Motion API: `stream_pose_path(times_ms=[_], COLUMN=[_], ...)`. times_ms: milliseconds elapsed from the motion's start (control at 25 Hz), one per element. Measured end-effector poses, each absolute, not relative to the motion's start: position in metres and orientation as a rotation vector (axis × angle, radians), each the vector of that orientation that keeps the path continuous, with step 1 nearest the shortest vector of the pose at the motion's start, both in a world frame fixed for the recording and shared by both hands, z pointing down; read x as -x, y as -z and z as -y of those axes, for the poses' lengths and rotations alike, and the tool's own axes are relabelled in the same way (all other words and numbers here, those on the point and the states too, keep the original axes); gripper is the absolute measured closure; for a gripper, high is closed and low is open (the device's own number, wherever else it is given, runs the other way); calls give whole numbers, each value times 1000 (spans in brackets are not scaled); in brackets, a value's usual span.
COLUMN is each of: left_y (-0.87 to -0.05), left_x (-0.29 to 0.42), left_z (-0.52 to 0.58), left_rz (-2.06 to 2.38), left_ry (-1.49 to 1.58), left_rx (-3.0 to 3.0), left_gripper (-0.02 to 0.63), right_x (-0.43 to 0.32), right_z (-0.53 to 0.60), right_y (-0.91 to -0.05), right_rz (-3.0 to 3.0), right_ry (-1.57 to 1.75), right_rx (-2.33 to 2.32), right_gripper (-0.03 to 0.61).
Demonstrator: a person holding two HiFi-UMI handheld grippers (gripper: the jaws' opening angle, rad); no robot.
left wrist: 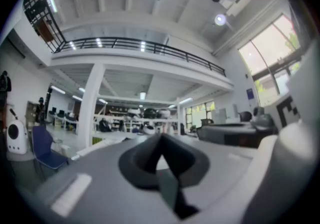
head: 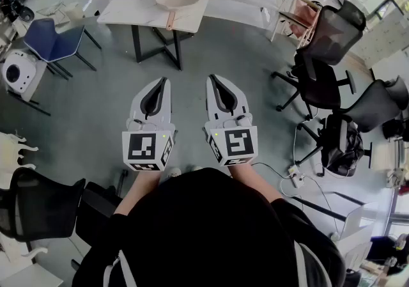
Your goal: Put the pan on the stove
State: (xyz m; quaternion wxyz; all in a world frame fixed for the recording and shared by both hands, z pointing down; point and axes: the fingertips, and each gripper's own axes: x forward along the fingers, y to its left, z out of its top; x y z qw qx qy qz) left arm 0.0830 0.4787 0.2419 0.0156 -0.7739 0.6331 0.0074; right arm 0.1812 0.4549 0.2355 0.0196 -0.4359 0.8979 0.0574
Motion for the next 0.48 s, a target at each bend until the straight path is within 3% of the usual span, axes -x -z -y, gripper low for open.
stream_pose_path(times_ms=[480], left_y=[-250], left_x=[-109], left_z=[-446], left_rz=[-1951], left_ry=[-40], left_rx=[2433], left_gripper=[601], right_x=[-194], right_z=[-420], right_y=[-246], right_rz=[-2833], right_ry=[-124], right_rx=[1223], right_gripper=[555])
